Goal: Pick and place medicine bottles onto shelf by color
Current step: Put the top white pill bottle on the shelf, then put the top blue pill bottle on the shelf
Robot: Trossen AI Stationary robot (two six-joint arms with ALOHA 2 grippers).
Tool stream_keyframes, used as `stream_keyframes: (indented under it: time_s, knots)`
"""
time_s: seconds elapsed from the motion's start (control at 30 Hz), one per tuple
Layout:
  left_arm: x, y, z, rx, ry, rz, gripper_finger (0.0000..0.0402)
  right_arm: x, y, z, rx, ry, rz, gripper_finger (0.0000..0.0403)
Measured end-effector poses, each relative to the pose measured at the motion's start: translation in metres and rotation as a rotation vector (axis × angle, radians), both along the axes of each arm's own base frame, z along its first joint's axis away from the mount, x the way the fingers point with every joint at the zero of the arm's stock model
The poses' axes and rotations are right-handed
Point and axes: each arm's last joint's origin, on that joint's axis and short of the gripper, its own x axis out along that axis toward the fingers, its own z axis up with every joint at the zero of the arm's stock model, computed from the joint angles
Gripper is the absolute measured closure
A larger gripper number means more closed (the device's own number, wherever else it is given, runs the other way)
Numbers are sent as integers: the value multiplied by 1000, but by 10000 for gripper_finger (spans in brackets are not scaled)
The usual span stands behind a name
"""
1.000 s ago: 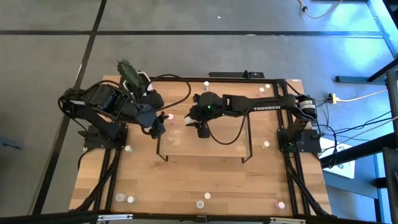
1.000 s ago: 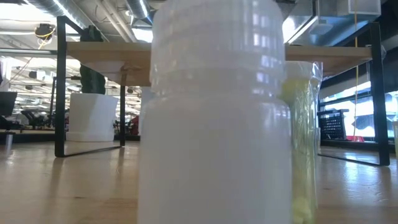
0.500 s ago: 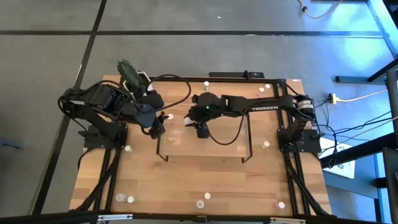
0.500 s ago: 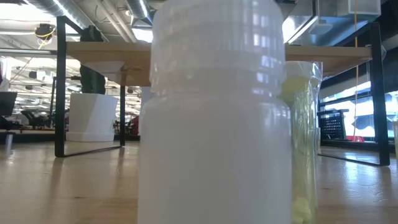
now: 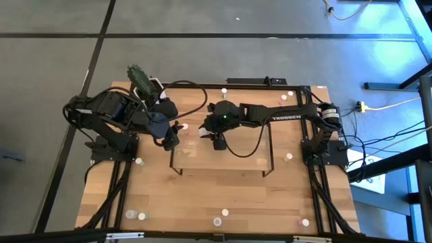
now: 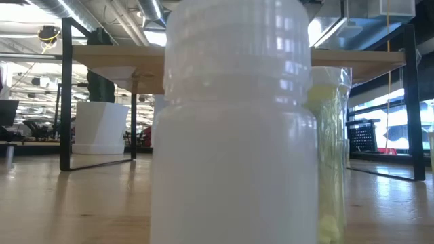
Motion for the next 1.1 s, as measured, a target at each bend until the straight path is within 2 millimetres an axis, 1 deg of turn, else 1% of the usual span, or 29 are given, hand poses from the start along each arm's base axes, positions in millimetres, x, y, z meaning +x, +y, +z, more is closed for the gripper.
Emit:
stream_keyframes:
  time_s: [0.27, 0.4, 0.7, 1.1]
  knots:
    - [1, 0, 1, -4, -13, 0, 179, 0, -1, 0, -1, 0, -3, 180]
    - [1, 0, 1, -5, -15, 0, 179, 0, -2, -1, -29, 2, -41, 168]
    - [1, 0, 1, -4, -15, 0, 179, 0, -2, 0, -35, 0, -41, 166]
    - [1, 0, 1, -3, -13, -1, 179, -5, -2, 12, -32, -27, -36, 166]
